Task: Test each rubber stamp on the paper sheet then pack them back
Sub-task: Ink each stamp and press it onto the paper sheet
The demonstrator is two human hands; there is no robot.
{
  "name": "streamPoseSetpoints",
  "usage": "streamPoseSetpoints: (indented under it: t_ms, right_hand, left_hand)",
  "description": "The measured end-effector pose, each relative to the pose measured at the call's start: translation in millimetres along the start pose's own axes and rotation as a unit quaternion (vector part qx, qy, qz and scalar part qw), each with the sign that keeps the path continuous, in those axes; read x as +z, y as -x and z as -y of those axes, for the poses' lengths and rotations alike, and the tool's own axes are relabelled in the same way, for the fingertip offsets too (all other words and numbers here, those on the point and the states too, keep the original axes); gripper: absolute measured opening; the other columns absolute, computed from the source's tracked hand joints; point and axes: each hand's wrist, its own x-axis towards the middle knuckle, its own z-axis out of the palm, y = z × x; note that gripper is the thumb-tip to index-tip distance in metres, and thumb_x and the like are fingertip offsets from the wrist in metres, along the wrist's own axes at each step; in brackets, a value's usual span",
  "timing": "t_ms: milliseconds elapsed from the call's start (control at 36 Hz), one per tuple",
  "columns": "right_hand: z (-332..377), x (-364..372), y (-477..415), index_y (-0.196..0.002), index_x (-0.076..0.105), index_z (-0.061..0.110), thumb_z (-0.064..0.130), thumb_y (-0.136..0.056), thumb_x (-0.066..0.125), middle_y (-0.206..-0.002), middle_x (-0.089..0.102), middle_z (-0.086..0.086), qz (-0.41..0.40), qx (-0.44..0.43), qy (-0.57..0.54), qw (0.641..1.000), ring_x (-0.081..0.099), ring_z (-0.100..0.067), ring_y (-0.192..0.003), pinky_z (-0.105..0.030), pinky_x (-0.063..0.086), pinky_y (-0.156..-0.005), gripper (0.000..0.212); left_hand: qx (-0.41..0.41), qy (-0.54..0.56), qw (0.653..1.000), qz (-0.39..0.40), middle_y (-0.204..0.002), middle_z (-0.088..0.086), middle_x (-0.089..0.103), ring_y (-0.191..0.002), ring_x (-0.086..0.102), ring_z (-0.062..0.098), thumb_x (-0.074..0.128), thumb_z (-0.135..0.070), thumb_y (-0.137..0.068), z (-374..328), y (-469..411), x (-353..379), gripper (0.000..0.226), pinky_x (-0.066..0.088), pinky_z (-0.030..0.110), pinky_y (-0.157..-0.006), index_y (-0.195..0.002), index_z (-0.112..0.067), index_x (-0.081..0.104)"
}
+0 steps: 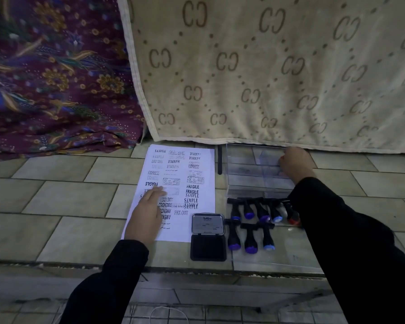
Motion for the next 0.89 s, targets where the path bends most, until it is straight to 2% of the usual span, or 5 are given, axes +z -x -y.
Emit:
streamPoseSetpoints:
  t_ms: [194,333,472,611,889]
  right_hand:
    - [0,8,-6,-0.114,0.056,-0.001,0.012,-0.092,0.048,-0.124,0.052,-0.023,-0.018,0.000,0.047,0.999,0.053,-0.037,-0.112,-0.038,0.045,-0.091,0.026]
    - [-1,8,-9,-0.096,0.059,0.005,0.014,-0.089,0.050,-0.104,0.064,-0.020,-0.010,-0.016,0.044,0.999,0.060,-0.034,-0.099,-0.036,0.046,-0.084,0.015]
    - [-5,13,-13,-0.100,0.057,0.008,0.021,-0.088,0.057,-0.100,0.065,-0.018,-0.036,-0.021,0.049,0.998,0.061,-0.033,-0.096,-0.031,0.037,-0.072,0.017]
    - [-6,17,-17,-0.103,0.054,0.011,0.023,-0.087,0.059,-0.104,0.064,-0.016,-0.033,-0.003,0.064,0.997,0.058,-0.033,-0.103,-0.037,0.039,-0.087,0.021]
    - [-14,28,-27,-0.113,0.048,0.008,0.019,-0.088,0.057,-0.113,0.061,-0.020,-0.046,0.005,0.039,0.998,0.051,-0.037,-0.112,-0.044,0.031,-0.098,0.029]
  left_hand:
    - [0.000,0.004,1.000,-0.001,-0.141,-0.003,0.047,-0.134,0.039,0.011,0.038,0.013,-0.083,-1,0,0,0.052,0.032,0.026,-0.110,-0.124,-0.013,0.056]
    - [-0.003,0.007,1.000,-0.001,-0.141,-0.002,0.047,-0.134,0.039,0.011,0.038,0.015,-0.082,-3,0,-1,0.053,0.032,0.027,-0.111,-0.124,-0.012,0.057]
    - [-0.006,0.008,1.000,0.002,-0.141,-0.001,0.047,-0.134,0.039,0.012,0.036,0.016,-0.082,-3,0,-2,0.054,0.032,0.028,-0.111,-0.125,-0.010,0.057]
    - [-0.004,0.005,1.000,0.002,-0.141,-0.001,0.047,-0.135,0.038,0.011,0.036,0.015,-0.082,-4,-1,-2,0.054,0.031,0.025,-0.111,-0.125,-0.010,0.057]
    - [0.003,0.003,1.000,0.001,-0.140,-0.002,0.047,-0.133,0.039,0.010,0.037,0.015,-0.082,-3,0,-2,0.053,0.032,0.024,-0.110,-0.124,-0.011,0.058]
